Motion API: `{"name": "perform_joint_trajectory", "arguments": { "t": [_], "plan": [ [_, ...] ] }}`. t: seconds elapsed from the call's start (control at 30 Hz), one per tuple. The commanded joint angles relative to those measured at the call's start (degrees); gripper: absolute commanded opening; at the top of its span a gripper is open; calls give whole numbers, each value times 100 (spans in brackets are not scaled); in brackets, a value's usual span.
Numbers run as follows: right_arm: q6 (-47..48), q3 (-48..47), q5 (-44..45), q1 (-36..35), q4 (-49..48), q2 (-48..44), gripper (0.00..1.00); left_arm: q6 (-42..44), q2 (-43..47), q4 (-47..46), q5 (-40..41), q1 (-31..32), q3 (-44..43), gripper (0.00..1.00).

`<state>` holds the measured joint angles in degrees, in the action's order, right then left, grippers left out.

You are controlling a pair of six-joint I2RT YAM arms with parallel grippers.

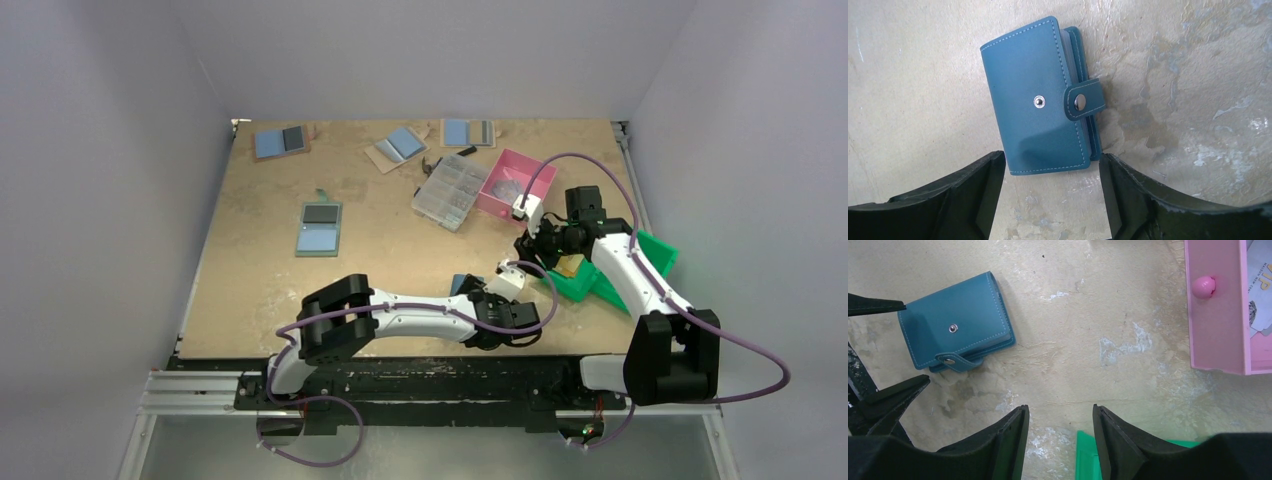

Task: Take the credit cards out of the card holder
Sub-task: Open the card holder at the center of the board.

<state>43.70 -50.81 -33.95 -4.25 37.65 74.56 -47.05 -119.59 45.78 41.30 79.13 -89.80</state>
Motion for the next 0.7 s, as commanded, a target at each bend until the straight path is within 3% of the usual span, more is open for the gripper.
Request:
{"name": "perform_joint_trajectory", "arguments": {
  "t": [0.0, 0.3, 0.67],
  "plan": [
    [2, -13, -67, 45, -48, -93, 58, 97, -75, 45, 299, -29, -290, 73],
    [50, -26, -93, 53, 19, -73, 57, 122, -142, -127, 282, -179, -283, 65],
    [103, -35, -142, 70, 74, -63, 58, 137, 10, -209, 265, -288, -75, 35]
  ]
}}
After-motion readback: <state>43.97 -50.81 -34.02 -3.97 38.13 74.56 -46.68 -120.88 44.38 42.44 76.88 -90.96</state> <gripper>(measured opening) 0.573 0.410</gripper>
